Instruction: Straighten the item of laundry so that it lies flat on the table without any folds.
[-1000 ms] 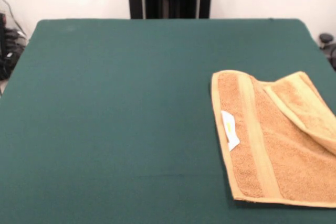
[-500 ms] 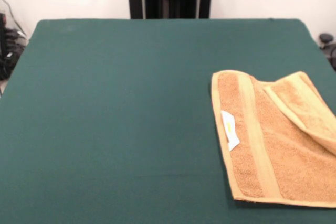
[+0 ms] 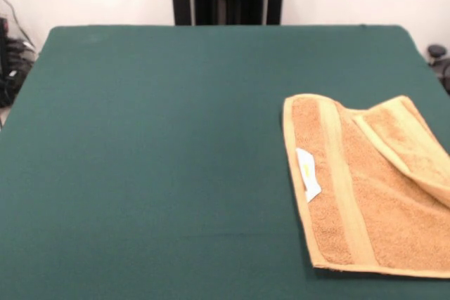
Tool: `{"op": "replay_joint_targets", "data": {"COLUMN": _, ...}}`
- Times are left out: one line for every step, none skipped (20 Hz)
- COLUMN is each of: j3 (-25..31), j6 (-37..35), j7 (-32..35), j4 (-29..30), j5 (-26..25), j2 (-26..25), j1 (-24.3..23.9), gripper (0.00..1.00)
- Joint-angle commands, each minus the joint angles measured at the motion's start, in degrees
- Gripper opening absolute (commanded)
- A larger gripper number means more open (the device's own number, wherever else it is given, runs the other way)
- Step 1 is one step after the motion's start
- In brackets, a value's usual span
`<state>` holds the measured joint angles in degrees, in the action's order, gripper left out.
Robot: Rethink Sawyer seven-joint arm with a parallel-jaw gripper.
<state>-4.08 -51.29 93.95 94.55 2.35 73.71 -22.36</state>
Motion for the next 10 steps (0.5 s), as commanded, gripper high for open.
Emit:
{"op": "replay_joint_targets", "data": {"j3": 8.33, "j6": 5.35, "j7": -13.58, "j4": 14.45, "j5": 0.04, "j2": -4.52, "j1": -0.86, "gripper": 1.00}}
{"op": "replay_joint_targets", "data": {"j3": 8.79, "j6": 5.98, "j7": -13.15, "j4": 14.90, "j5": 0.00, "j2": -4.65, "j1": -1.14, "gripper": 1.00}}
{"op": "replay_joint_targets", "data": {"j3": 9.18, "j6": 6.68, "j7": -12.89, "j4": 15.39, "j5": -0.05, "j2": -4.58, "j1": -1.39, "gripper": 1.00}}
{"op": "replay_joint_targets", "data": {"j3": 9.60, "j6": 7.38, "j7": -12.36, "j4": 15.91, "j5": 0.02, "j2": -4.79, "j1": -1.61, "gripper": 1.00}}
{"op": "replay_joint_targets", "data": {"j3": 10.03, "j6": 8.09, "j7": -11.84, "j4": 16.43, "j5": 0.10, "j2": -5.00, "j1": -1.83, "gripper": 1.00}}
{"op": "replay_joint_targets", "data": {"j3": 10.52, "j6": 9.30, "j7": -11.26, "j4": 17.11, "j5": 0.27, "j2": -5.21, "j1": -2.10, "gripper": 1.00}}
{"op": "replay_joint_targets", "data": {"j3": 11.06, "j6": 10.58, "j7": -10.93, "j4": 17.82, "j5": 0.39, "j2": -5.43, "j1": -2.41, "gripper": 1.00}}
{"op": "replay_joint_targets", "data": {"j3": 11.50, "j6": 11.75, "j7": -10.44, "j4": 18.42, "j5": 0.48, "j2": -5.63, "j1": -2.65, "gripper": 1.00}}
{"op": "replay_joint_targets", "data": {"j3": 12.09, "j6": 12.95, "j7": -10.17, "j4": 19.14, "j5": 0.69, "j2": -5.74, "j1": -3.04, "gripper": 1.00}}
{"op": "replay_joint_targets", "data": {"j3": 12.62, "j6": 13.94, "j7": -9.76, "j4": 19.71, "j5": 0.73, "j2": -5.88, "j1": -3.38, "gripper": 1.00}}
